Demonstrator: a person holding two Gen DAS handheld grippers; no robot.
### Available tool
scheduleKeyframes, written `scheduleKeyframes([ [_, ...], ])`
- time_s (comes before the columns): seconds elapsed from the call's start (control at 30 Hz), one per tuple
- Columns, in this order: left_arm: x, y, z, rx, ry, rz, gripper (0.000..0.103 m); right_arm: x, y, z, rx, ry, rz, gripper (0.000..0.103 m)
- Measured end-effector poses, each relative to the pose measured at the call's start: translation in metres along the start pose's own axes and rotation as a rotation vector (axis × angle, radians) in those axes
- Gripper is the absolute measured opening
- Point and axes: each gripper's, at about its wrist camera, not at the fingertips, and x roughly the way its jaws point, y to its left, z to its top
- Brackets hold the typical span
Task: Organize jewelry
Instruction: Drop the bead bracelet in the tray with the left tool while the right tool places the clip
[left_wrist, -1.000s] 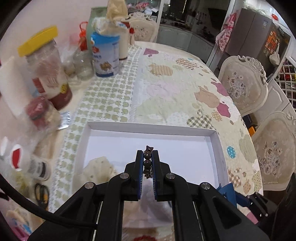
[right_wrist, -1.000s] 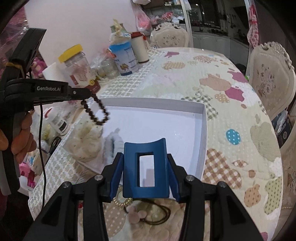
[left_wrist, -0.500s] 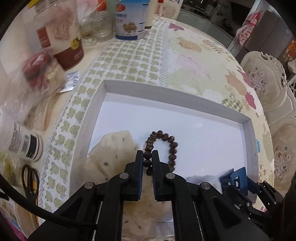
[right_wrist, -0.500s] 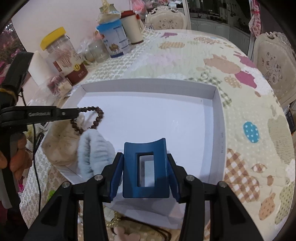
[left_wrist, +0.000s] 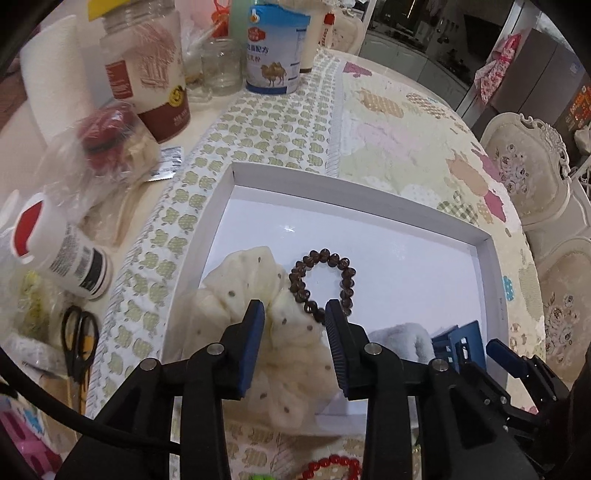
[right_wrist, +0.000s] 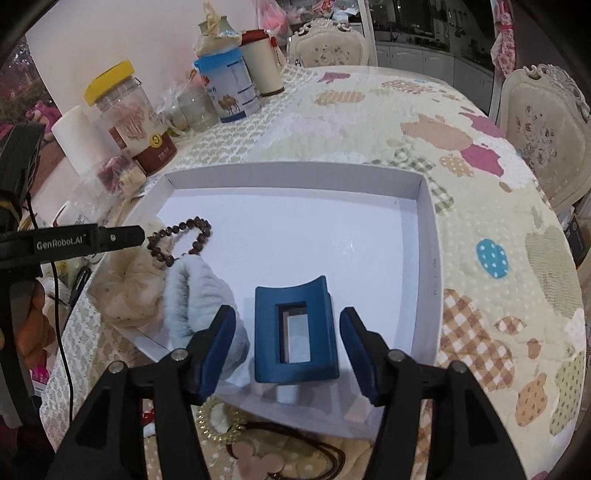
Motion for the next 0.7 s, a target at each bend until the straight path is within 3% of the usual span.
scheduleKeyframes([
  [0.7, -0.085, -0.017, -0.076, 0.042, -0.125, 0.070, 0.033, -0.088, 0.033, -0.041, -0.028, -0.079, 0.021, 0.062],
])
